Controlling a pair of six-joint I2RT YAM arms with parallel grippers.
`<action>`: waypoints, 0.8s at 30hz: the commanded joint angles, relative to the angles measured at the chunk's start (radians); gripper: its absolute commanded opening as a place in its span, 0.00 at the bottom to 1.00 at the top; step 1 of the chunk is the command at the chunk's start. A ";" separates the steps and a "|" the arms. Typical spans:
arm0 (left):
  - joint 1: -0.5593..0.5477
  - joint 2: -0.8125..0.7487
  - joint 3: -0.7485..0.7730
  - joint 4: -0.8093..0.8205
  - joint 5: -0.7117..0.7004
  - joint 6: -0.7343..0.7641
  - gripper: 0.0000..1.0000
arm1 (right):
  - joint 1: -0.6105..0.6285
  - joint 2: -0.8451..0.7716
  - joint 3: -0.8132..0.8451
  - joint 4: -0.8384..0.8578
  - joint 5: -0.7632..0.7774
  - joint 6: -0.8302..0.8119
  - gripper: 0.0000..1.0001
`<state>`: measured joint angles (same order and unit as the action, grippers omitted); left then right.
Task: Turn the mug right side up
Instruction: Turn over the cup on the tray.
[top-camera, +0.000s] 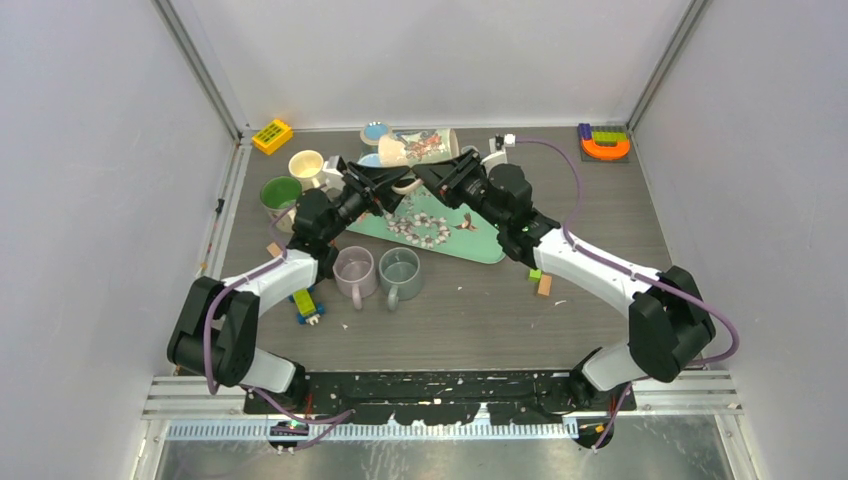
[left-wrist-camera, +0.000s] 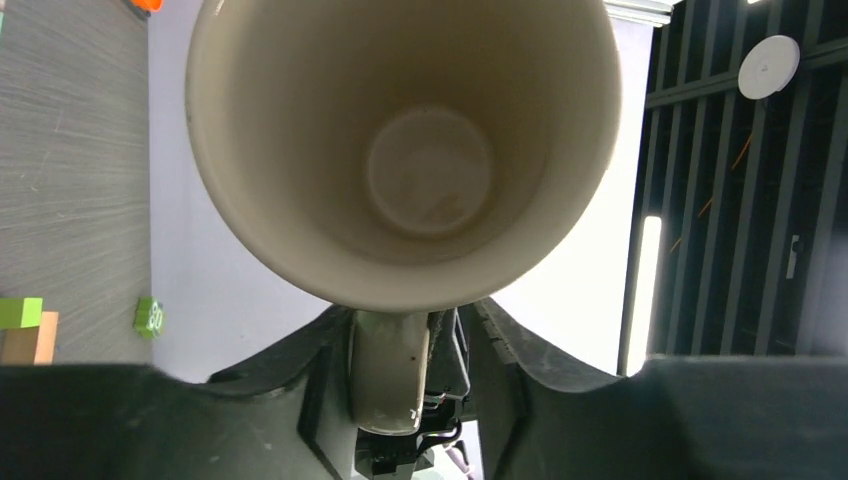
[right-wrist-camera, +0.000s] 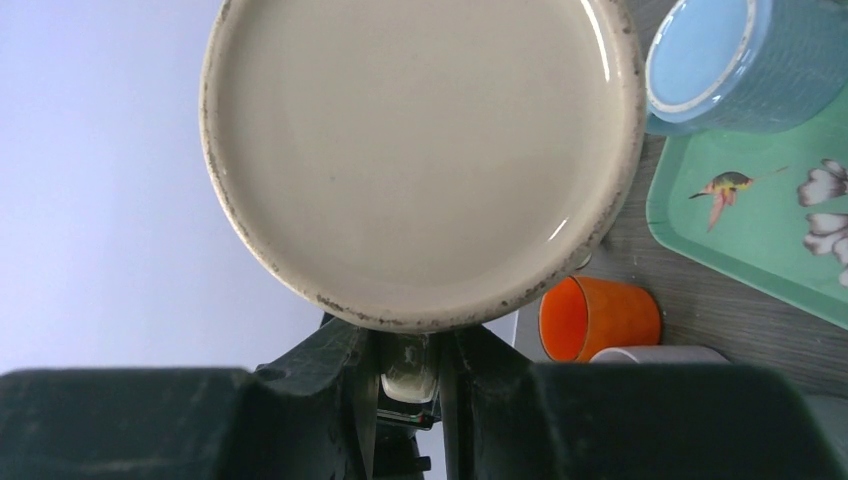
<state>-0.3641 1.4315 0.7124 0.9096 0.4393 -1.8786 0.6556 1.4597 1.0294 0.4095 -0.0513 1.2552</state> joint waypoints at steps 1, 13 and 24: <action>0.005 -0.020 0.008 0.104 0.016 -0.019 0.38 | 0.008 -0.018 0.006 0.248 -0.019 0.053 0.01; 0.005 -0.070 0.034 0.017 0.041 0.054 0.00 | 0.008 -0.013 -0.027 0.271 -0.027 0.071 0.01; 0.005 -0.195 0.192 -0.436 0.056 0.388 0.00 | 0.008 -0.047 -0.044 0.140 -0.031 0.002 0.49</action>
<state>-0.3614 1.3273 0.7784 0.6228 0.4610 -1.6871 0.6575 1.4662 0.9768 0.5240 -0.0811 1.3254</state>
